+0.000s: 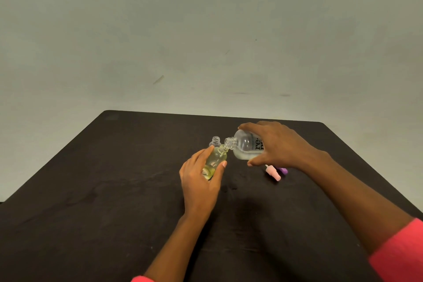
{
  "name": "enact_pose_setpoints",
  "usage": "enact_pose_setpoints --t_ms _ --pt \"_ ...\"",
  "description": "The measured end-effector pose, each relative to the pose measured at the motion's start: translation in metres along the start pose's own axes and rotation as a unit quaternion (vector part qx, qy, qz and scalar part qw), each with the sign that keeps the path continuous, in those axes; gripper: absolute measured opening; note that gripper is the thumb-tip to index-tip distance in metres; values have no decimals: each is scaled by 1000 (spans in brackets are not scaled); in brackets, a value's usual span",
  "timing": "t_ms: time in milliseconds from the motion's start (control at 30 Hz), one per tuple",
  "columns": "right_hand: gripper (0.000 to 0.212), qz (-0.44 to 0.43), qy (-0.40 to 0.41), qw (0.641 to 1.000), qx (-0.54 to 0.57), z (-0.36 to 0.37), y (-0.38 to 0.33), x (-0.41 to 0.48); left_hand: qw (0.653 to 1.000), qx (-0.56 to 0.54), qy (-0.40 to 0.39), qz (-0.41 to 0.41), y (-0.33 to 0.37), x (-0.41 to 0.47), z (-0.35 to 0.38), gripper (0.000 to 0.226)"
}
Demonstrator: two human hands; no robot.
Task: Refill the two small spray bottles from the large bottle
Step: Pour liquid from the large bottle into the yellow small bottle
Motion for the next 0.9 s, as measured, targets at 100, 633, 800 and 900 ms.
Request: enact_pose_setpoints --t_ms 100,633,800,900 --pt "81 0 2 1000 1 0 1 1 1000 0 0 1 0 0 0 46" --pt "82 -3 0 1000 10 0 3 3 1000 5 4 -6 -1 0 0 44" --pt "80 -2 -1 1000 11 -1 3 3 1000 3 4 -5 0 0 0 45" --pt "80 -3 -1 1000 11 -1 3 3 1000 0 3 -7 -1 0 0 46"
Point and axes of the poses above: each hand's wrist, its own x-axis towards the middle knuckle, its own z-axis out of the palm, y = z × x, the point moved 4 cm from there along x, towards the middle knuckle, and after that the axes turned 2 degrees about -y, right-handed, at the moved point
